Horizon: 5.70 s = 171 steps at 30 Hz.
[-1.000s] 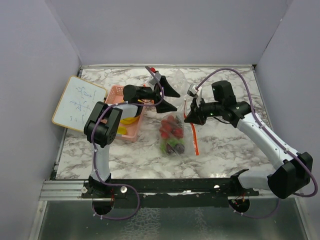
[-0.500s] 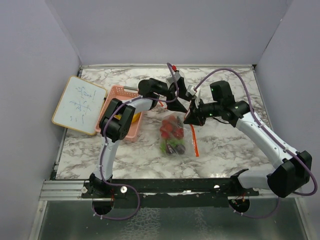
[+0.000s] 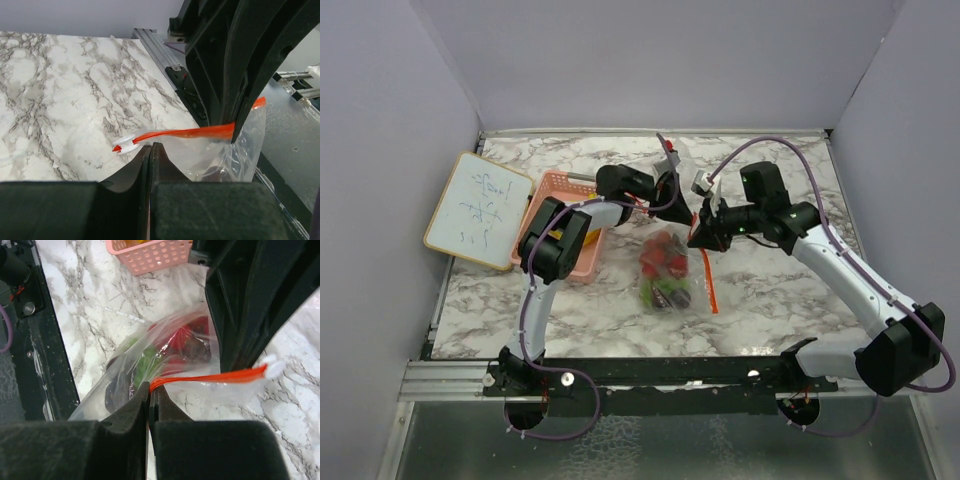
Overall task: Open the zip-top bag and remove the fake food
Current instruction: Pick up the zipper food storage bag at the center of the board, then unzip the zipper food storage bag at the center of the board.
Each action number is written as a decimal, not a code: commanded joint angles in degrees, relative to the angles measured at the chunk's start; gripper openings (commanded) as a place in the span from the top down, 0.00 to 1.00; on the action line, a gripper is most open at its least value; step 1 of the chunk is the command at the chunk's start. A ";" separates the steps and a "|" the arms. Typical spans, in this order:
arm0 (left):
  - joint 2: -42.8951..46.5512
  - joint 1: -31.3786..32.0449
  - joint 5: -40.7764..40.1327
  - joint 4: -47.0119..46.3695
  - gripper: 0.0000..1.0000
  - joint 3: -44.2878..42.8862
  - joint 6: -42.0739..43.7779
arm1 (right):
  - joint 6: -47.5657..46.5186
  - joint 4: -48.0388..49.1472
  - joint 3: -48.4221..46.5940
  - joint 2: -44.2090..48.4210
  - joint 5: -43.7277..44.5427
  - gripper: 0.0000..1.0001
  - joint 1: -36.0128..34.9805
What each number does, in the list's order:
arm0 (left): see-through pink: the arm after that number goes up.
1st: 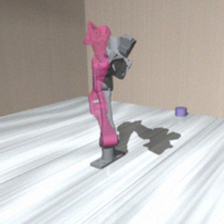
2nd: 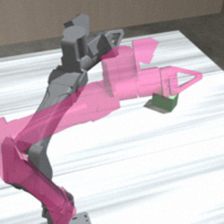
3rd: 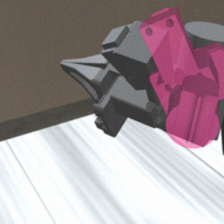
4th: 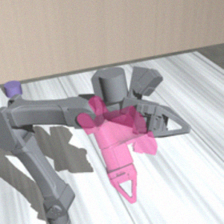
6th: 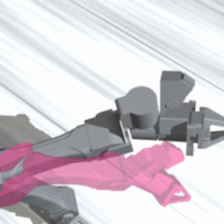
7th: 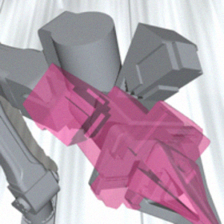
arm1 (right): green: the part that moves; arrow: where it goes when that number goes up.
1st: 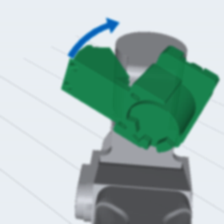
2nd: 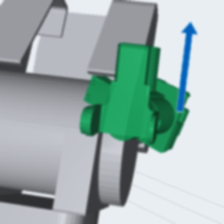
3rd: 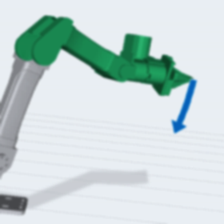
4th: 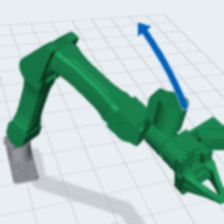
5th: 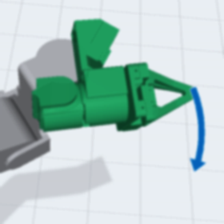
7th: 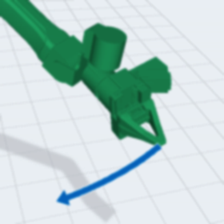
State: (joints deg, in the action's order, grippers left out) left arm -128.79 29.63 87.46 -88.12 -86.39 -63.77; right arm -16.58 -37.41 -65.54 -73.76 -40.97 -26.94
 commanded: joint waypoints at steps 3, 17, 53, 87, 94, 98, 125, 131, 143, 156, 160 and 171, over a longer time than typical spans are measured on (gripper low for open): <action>4.77 -5.94 -5.05 -13.75 1.00 3.17 -0.81 | 2.11 2.43 -0.38 4.39 2.99 0.98 -0.43; 16.48 -11.67 -18.22 -13.49 1.00 19.07 0.16 | 8.59 10.39 1.29 8.84 12.25 0.64 -0.47; 43.63 -9.59 -36.53 25.66 1.00 40.24 29.82 | 17.64 31.29 -9.37 -4.07 40.61 0.62 -16.83; 43.39 -9.15 -35.69 27.36 1.00 39.63 31.20 | 18.79 30.07 -7.37 -5.16 40.35 0.74 -16.83; 43.84 -9.16 -35.90 27.67 1.00 39.54 31.41 | 18.82 30.01 -7.27 -4.51 41.16 0.96 -16.79; 43.91 -9.19 -36.55 27.66 1.00 39.65 31.51 | 18.86 29.94 -6.83 -3.89 41.50 0.98 -16.78; 48.80 -9.91 -45.70 31.60 1.00 37.64 32.81 | 20.46 30.47 0.06 -0.68 41.69 0.98 -16.81; 48.26 -10.44 -49.17 32.91 1.00 36.26 32.59 | 21.64 29.53 1.16 1.13 41.14 0.98 -16.81; 47.96 -12.93 -55.21 30.46 1.00 35.65 28.22 | 22.44 29.98 3.87 2.63 40.86 0.98 -16.81; 50.48 -12.99 -54.91 28.05 1.00 37.16 25.83 | 23.16 32.22 0.09 -3.66 38.45 0.98 -16.83; 50.65 -12.93 -56.52 29.44 1.00 36.39 26.78 | 23.56 31.72 0.51 -3.86 37.73 0.98 -16.82; 50.72 -15.80 -58.65 30.81 1.00 34.16 24.98 | 23.11 30.05 4.01 -0.46 41.37 0.98 -16.83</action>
State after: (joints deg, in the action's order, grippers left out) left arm -80.47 16.91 34.74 -53.49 -48.84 -38.09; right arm 6.63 -2.24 -63.75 -76.88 -1.74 -43.51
